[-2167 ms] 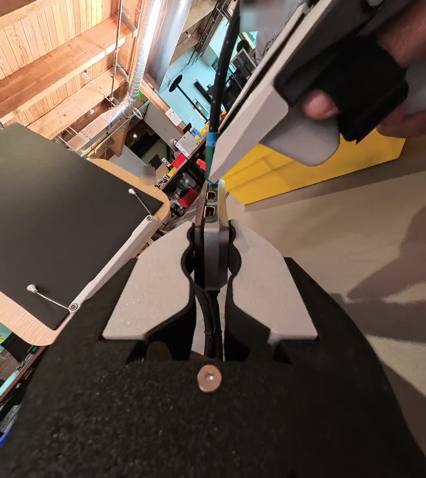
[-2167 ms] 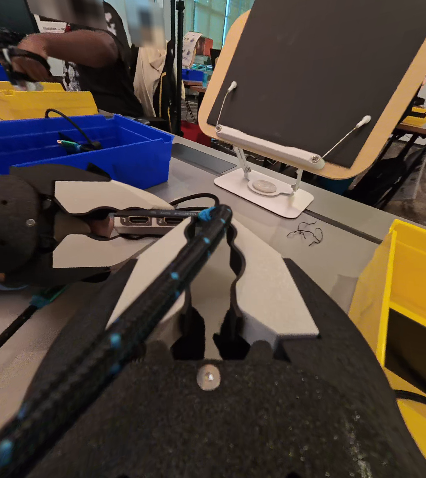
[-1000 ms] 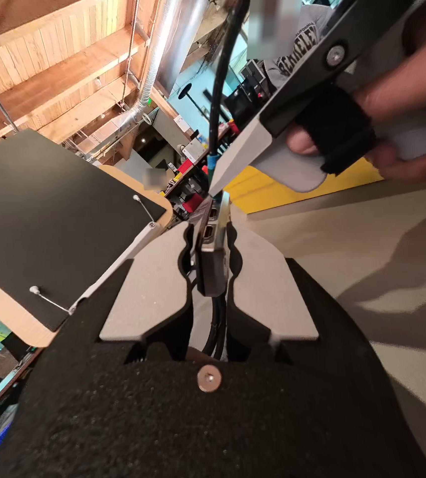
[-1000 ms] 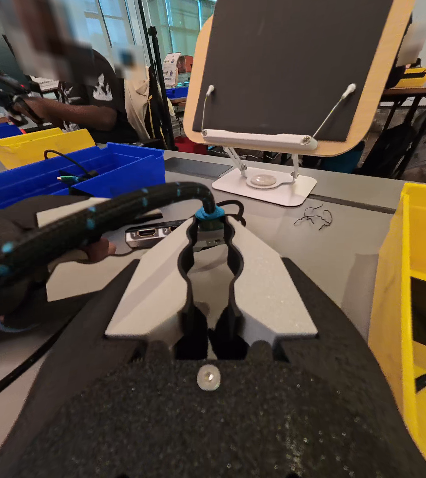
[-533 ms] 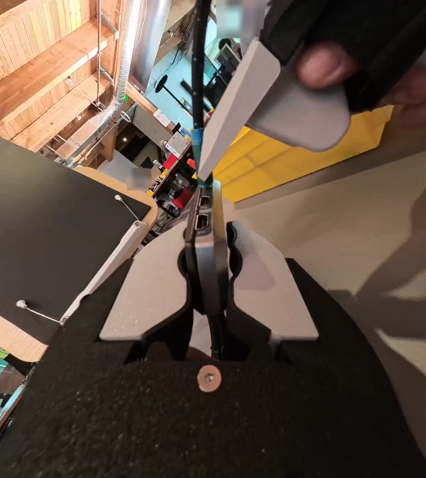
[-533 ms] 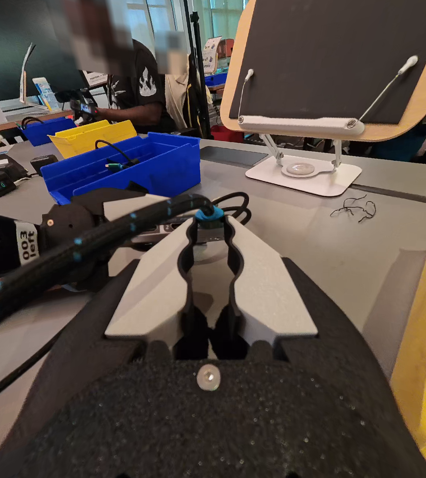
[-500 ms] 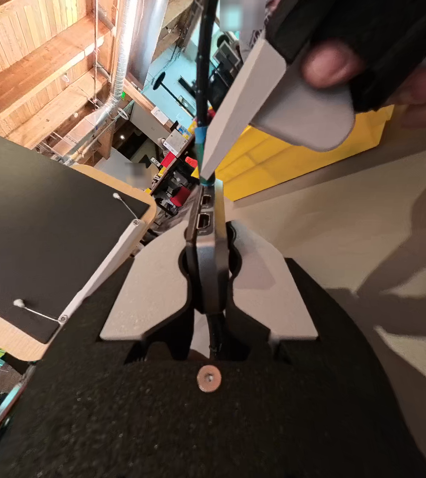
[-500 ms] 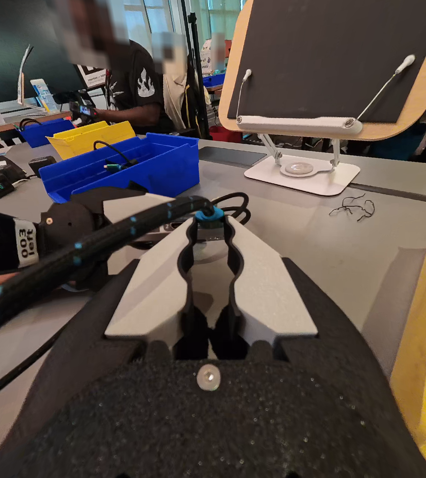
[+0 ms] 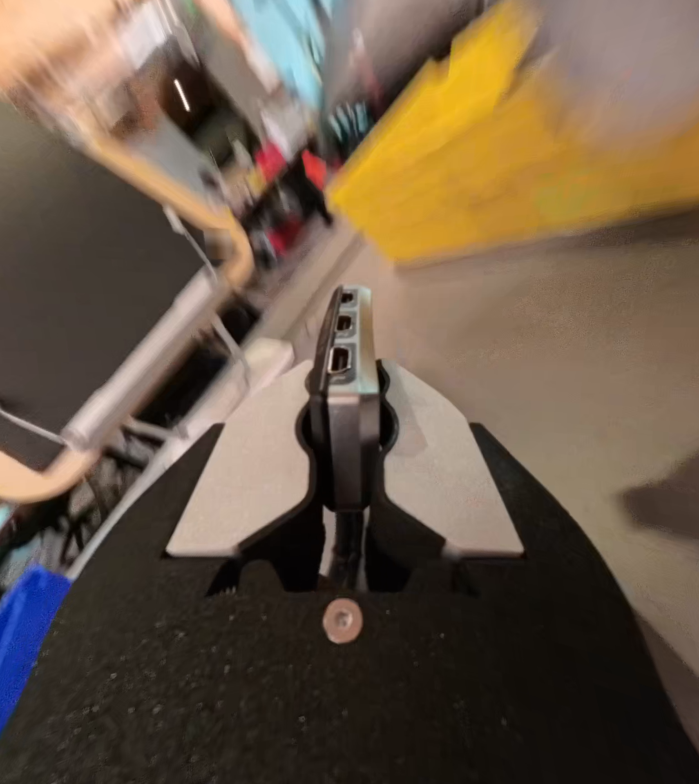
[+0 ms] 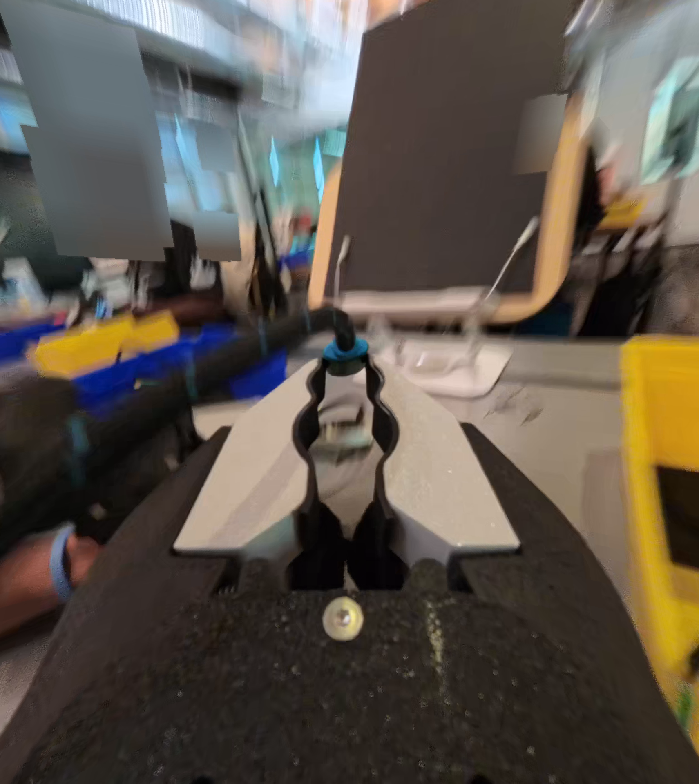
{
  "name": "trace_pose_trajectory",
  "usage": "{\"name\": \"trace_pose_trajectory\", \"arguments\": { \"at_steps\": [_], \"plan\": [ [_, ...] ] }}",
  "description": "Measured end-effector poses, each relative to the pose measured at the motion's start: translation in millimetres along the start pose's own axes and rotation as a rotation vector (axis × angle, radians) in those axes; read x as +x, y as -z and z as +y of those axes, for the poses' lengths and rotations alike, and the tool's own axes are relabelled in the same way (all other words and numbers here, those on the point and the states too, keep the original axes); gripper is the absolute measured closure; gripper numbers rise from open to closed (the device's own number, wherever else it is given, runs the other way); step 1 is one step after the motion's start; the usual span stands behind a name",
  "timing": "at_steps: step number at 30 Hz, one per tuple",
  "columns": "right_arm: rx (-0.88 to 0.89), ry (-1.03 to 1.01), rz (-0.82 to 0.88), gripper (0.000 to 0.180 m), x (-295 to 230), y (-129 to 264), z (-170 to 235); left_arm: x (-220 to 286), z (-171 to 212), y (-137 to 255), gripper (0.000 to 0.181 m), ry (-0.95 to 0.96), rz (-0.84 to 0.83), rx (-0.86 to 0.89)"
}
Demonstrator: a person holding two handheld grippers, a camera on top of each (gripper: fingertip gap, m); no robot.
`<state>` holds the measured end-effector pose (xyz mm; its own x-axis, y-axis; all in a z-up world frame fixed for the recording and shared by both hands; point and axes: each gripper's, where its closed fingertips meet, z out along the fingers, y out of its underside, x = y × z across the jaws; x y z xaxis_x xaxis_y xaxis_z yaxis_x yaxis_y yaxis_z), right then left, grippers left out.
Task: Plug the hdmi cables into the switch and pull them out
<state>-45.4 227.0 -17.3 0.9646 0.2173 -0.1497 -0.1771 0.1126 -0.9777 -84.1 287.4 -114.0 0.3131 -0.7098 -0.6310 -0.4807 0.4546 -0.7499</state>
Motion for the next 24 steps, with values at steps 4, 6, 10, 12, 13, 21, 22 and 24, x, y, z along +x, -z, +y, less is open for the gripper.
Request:
{"name": "trace_pose_trajectory", "arguments": {
  "at_steps": [4, 6, 10, 12, 13, 21, 22, 24],
  "plan": [
    [-0.023, 0.03, 0.04, 0.162, 34, 18, -43, -41, 5, 4, 0.158, 0.126, -0.097, 0.055],
    [-0.074, -0.074, 0.012, 0.161, 49, 20, -37, -31, 9, -3, 0.158, 0.137, -0.071, -0.003],
    [-0.153, -0.032, 0.02, 0.171, 62, 27, -56, -21, 19, -7, 0.158, 0.099, -0.029, -0.026],
    [-0.169, 0.025, 0.108, 0.18, 81, 36, -79, -24, 21, -6, 0.158, 0.097, -0.034, -0.033],
    [-0.189, 0.04, 0.157, 0.18, 95, 40, -88, -25, 21, -6, 0.158, 0.104, -0.035, -0.034],
    [-0.284, 0.095, 0.366, 0.18, 175, 59, -110, -14, 22, -6, 0.158, 0.004, -0.028, -0.046],
    [-0.306, 0.11, 0.376, 0.18, 177, 61, -109, -14, 22, -6, 0.158, 0.001, -0.024, -0.048],
    [-0.376, 0.131, 0.342, 0.173, 175, 65, -99, -14, 23, -7, 0.158, 0.009, -0.018, -0.051]
  ]
}}
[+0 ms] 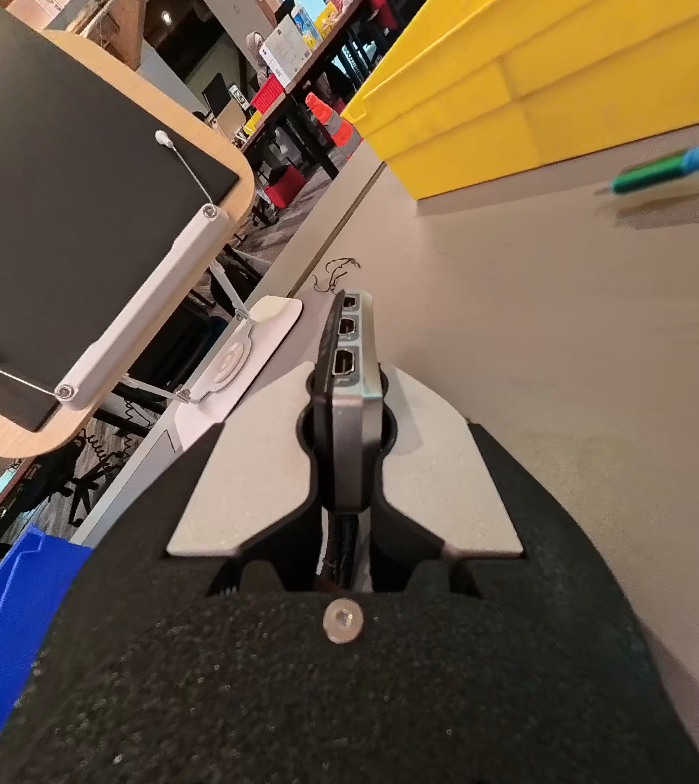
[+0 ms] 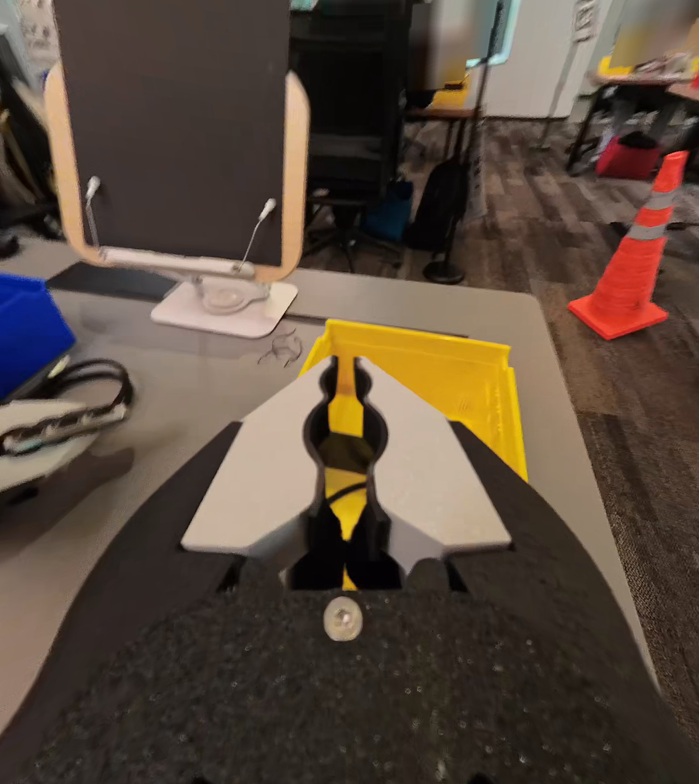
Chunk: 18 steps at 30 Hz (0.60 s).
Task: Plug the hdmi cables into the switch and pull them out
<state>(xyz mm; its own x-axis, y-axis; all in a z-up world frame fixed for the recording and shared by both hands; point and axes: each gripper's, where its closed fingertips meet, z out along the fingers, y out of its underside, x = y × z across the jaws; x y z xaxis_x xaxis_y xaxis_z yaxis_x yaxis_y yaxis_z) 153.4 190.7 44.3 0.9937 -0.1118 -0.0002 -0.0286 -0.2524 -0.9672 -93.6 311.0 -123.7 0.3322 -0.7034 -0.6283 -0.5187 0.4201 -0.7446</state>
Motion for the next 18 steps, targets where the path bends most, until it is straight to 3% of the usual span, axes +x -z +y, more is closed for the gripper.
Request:
{"name": "trace_pose_trajectory", "arguments": {
  "at_steps": [4, 8, 12, 14, 16, 18],
  "plan": [
    [-0.16, 0.057, -0.122, 0.146, -18, 22, 38, 1, 2, -1, 0.158, -0.005, 0.011, -0.011],
    [-0.288, -0.02, -0.262, 0.122, -47, 55, 113, 4, 3, -1, 0.158, -0.028, 0.011, -0.019],
    [-0.406, -0.04, -0.094, 0.114, -26, 80, 195, 5, 2, -1, 0.158, -0.034, 0.013, -0.019],
    [-0.475, -0.155, 0.003, 0.106, -7, 90, 224, 6, 2, -1, 0.158, -0.033, 0.016, -0.019],
    [-0.455, -0.319, -0.012, 0.102, -5, 91, 233, 7, 2, -2, 0.158, -0.037, 0.018, -0.021],
    [-0.427, -0.439, -0.035, 0.11, -5, 84, 238, 8, 2, -2, 0.158, -0.042, 0.021, -0.022]
  ]
}}
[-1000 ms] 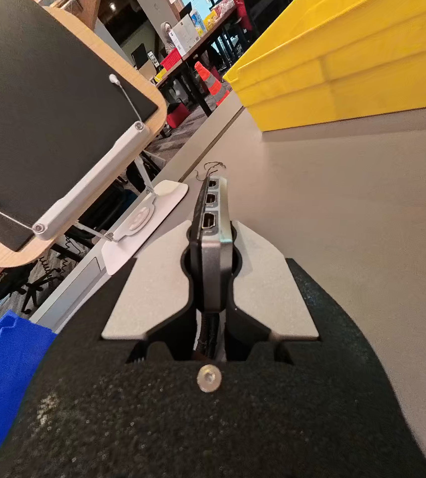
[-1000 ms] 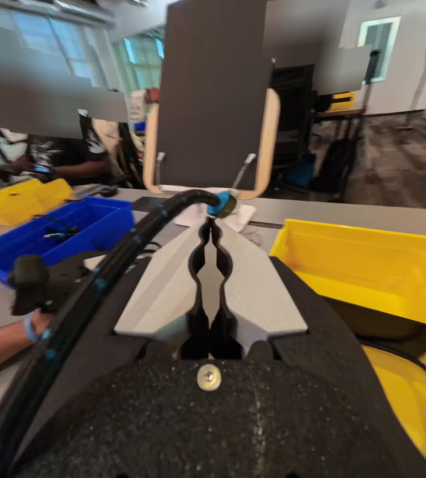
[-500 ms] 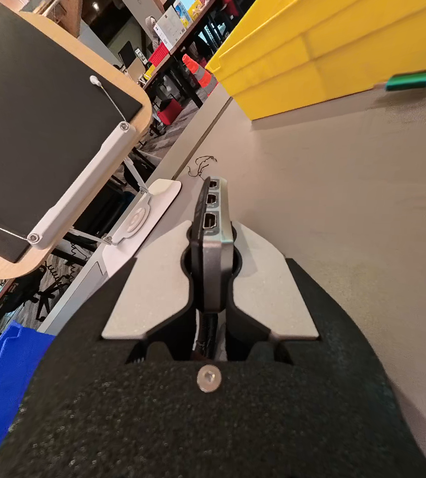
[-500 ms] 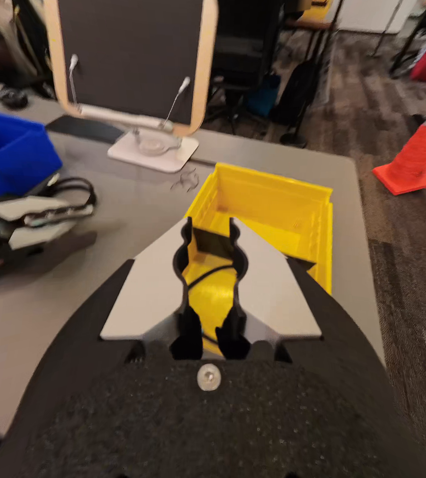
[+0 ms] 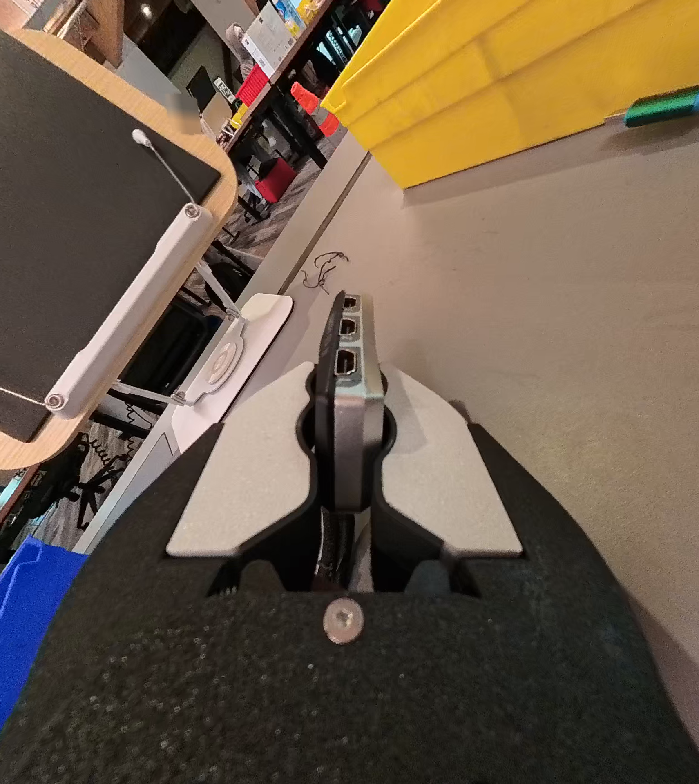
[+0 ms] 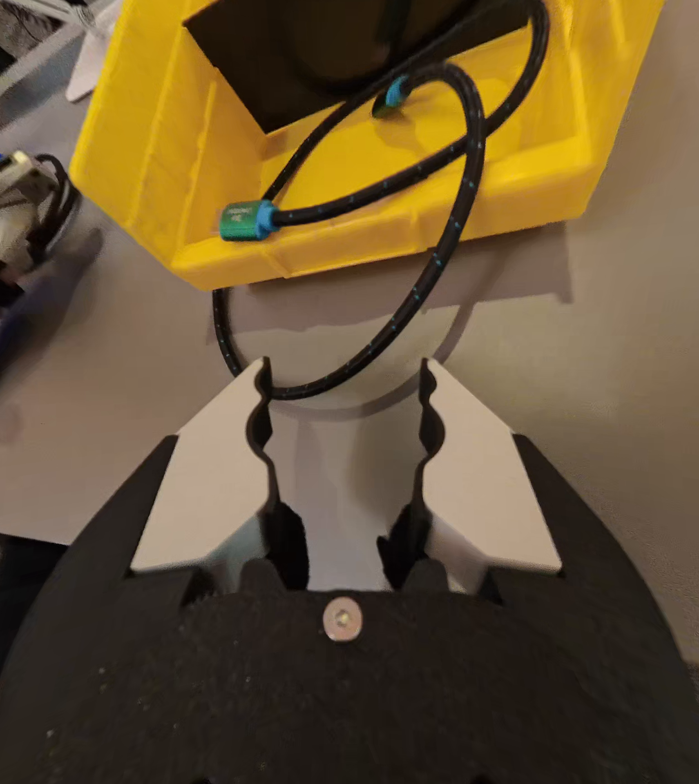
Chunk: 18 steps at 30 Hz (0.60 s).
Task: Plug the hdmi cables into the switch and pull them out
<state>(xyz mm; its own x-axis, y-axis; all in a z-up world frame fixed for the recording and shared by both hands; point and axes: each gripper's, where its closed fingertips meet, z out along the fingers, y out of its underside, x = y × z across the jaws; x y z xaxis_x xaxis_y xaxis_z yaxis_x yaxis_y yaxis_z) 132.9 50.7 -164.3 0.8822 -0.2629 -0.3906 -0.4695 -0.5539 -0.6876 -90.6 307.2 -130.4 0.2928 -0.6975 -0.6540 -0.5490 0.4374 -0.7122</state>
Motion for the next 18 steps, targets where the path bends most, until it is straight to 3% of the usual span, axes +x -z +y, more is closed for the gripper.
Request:
{"name": "trace_pose_trajectory", "arguments": {
  "at_steps": [1, 3, 6, 12, 18],
  "plan": [
    [-0.021, -0.028, -0.026, 0.12, 0, -6, 3, 1, 0, 0, 0.158, -0.003, 0.002, -0.001],
    [-0.041, -0.07, -0.082, 0.16, -5, -15, 5, 3, 0, 0, 0.158, -0.012, 0.003, -0.001],
    [0.036, -0.112, -0.169, 0.171, -18, -5, -12, 3, -1, 1, 0.158, -0.023, 0.002, 0.0],
    [0.24, 0.196, -0.164, 0.175, -64, 55, -73, 4, 0, 1, 0.158, -0.026, 0.005, -0.002],
    [0.152, 0.508, -0.012, 0.175, -91, 92, -112, 4, -1, 2, 0.158, -0.04, 0.002, 0.0]
  ]
}}
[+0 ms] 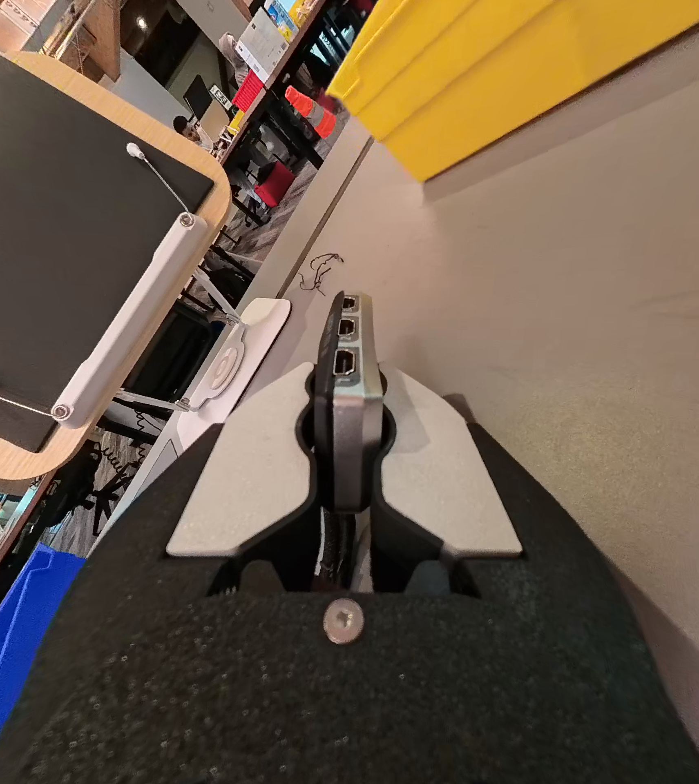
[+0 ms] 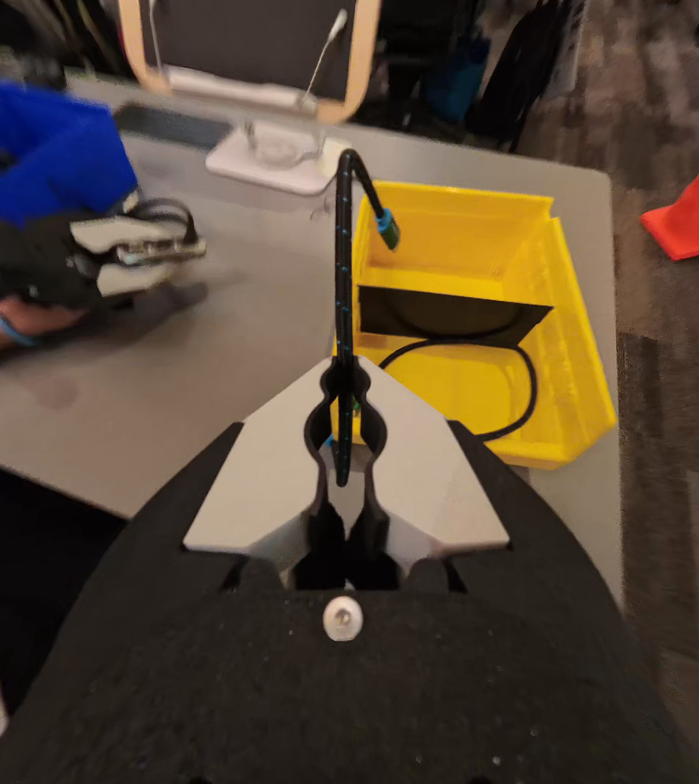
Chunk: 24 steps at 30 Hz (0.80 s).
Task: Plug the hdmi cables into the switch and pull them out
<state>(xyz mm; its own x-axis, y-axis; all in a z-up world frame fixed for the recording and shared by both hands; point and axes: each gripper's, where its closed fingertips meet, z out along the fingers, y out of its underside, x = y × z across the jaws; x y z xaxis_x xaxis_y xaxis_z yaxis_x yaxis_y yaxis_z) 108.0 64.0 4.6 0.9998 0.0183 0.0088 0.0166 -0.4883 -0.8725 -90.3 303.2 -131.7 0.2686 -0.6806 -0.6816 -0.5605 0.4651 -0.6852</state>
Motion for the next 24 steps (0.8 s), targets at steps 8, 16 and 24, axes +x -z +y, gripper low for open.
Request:
{"name": "trace_pose_trajectory", "arguments": {
  "at_steps": [8, 16, 24],
  "plan": [
    [-0.097, -0.129, -0.38, 0.174, -42, -14, 11, 1, 0, 0, 0.158, -0.014, 0.004, -0.003],
    [0.274, -0.127, -0.301, 0.174, -3, 39, -61, 3, -1, 0, 0.158, -0.022, 0.008, -0.005],
    [0.185, 0.237, 0.219, 0.175, 74, 30, -78, 4, -1, 0, 0.158, -0.027, 0.009, -0.004]
  ]
}}
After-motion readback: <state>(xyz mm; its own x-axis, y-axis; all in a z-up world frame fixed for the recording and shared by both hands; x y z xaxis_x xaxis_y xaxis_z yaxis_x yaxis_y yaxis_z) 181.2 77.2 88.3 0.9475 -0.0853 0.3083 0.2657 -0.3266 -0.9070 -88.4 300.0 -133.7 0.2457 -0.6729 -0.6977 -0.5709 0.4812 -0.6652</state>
